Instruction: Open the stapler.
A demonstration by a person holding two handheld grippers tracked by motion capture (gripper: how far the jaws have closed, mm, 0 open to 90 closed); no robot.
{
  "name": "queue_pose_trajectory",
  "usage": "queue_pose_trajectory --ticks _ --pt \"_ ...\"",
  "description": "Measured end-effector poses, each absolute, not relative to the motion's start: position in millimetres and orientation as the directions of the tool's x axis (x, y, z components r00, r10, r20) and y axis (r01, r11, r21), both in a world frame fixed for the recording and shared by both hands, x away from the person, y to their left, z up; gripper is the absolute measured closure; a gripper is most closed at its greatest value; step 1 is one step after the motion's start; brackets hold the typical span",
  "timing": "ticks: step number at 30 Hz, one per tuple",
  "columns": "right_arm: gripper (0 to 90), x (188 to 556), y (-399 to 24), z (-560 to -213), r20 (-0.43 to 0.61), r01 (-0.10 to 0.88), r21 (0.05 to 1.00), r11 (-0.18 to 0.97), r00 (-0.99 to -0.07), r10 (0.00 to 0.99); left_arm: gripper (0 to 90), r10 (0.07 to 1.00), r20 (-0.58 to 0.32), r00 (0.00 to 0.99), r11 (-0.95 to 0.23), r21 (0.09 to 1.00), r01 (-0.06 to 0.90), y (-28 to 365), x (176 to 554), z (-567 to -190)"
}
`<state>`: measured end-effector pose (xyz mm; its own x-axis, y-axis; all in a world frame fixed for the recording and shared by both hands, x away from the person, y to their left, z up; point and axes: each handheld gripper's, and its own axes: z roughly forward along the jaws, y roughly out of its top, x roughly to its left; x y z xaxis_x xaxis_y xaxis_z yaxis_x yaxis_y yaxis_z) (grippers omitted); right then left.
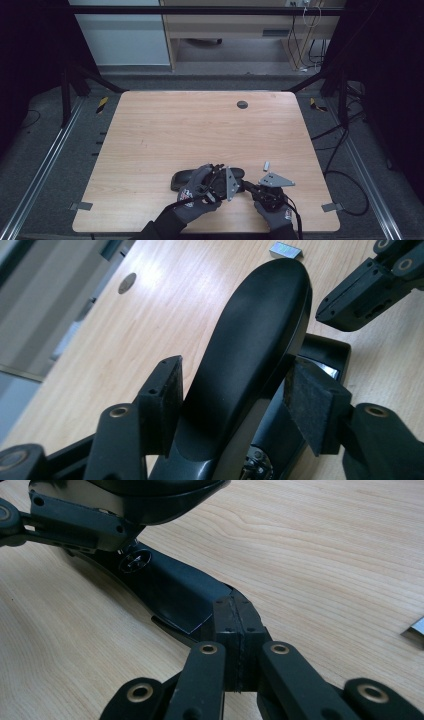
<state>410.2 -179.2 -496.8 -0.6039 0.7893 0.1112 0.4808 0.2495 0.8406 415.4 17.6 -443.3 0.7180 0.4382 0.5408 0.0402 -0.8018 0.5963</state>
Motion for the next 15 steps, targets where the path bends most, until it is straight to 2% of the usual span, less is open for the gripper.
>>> queue_pose_trajectory --ticks 15 --pt "90.0 412.4 -177.2 -498.5 0.121 0.487 0.840 0.240 -0.599 0.792 46.5 0.399 0.650 0.647 -0.845 0.535 -0.016 11.9 408.0 -451.0"
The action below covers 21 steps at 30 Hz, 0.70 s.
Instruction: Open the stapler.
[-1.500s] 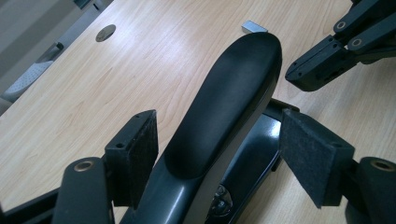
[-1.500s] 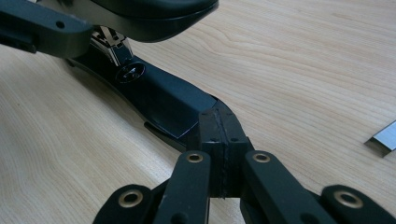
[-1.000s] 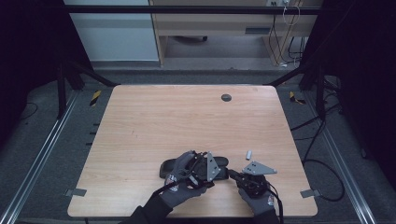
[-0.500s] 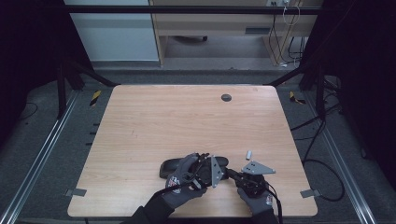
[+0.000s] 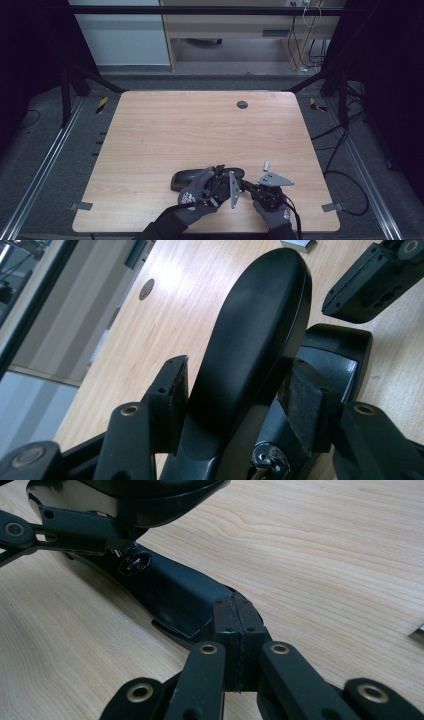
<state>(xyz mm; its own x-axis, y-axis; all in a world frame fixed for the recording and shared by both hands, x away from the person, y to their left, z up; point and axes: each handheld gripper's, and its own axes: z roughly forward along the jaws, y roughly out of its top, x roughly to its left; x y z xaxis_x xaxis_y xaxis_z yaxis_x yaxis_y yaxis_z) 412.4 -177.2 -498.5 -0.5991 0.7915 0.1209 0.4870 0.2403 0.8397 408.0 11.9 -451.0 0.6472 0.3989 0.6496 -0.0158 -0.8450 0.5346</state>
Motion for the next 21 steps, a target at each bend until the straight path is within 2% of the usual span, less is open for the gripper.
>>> queue_pose_trajectory --ticks 21 --pt "90.0 418.9 -168.7 -504.6 0.149 0.510 0.828 0.233 -0.600 0.786 49.8 0.340 0.734 0.588 -0.886 0.459 -0.061 2.3 403.3 -455.5"
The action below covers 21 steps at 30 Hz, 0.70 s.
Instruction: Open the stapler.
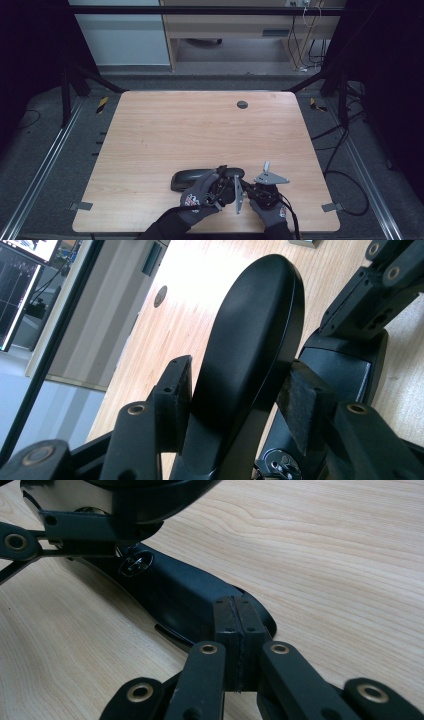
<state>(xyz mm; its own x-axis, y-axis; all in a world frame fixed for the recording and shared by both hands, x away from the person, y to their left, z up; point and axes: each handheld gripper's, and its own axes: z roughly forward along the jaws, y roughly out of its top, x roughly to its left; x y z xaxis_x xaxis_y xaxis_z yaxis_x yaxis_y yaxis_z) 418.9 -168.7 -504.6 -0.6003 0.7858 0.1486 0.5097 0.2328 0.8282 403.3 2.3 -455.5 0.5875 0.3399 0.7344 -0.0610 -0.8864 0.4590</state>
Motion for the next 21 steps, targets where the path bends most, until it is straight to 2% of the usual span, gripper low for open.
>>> queue_pose_trajectory --ticks 16,21 --pt "90.0 419.2 -162.7 -507.0 0.155 0.506 0.830 0.234 -0.613 0.774 50.7 0.342 0.738 0.582 -0.887 0.458 -0.060 2.2 402.6 -455.8" --pt "90.0 418.8 -163.5 -508.1 0.175 0.514 0.831 0.213 -0.605 0.777 51.2 0.380 0.722 0.578 -0.864 0.501 -0.058 8.1 402.6 -448.0"
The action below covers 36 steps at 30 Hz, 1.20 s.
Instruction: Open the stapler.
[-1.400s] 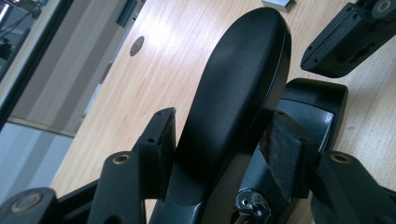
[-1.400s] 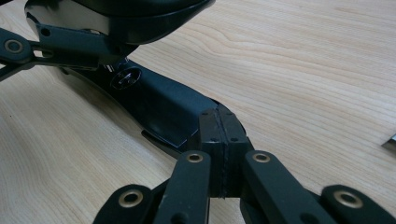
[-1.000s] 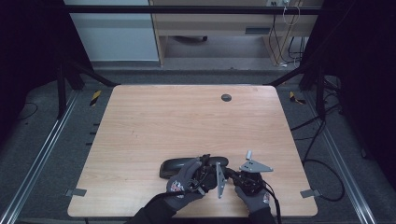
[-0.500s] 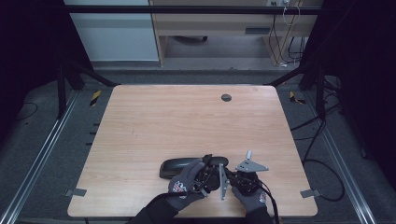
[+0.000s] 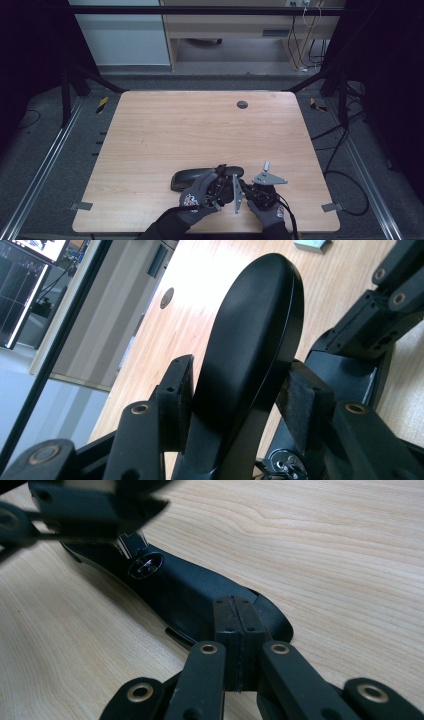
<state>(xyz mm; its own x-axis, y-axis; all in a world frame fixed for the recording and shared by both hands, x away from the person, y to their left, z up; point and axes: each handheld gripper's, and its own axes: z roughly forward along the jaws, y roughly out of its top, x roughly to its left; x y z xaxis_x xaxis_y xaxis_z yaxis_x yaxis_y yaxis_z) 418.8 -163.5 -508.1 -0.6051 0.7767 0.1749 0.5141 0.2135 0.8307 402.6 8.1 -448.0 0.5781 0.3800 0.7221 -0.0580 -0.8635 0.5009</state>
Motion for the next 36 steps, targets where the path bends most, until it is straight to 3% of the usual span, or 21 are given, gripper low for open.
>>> queue_pose_trajectory --ticks 13,36 --pt "90.0 419 -163 -508 0.173 0.512 0.832 0.213 -0.604 0.778 52.2 0.479 0.662 0.576 -0.788 0.614 -0.050 27 403 -429" --pt "90.0 420 -159 -508 0.178 0.515 0.830 0.215 -0.608 0.773 53.1 0.561 0.586 0.585 -0.710 0.704 -0.025 49 403 -409"
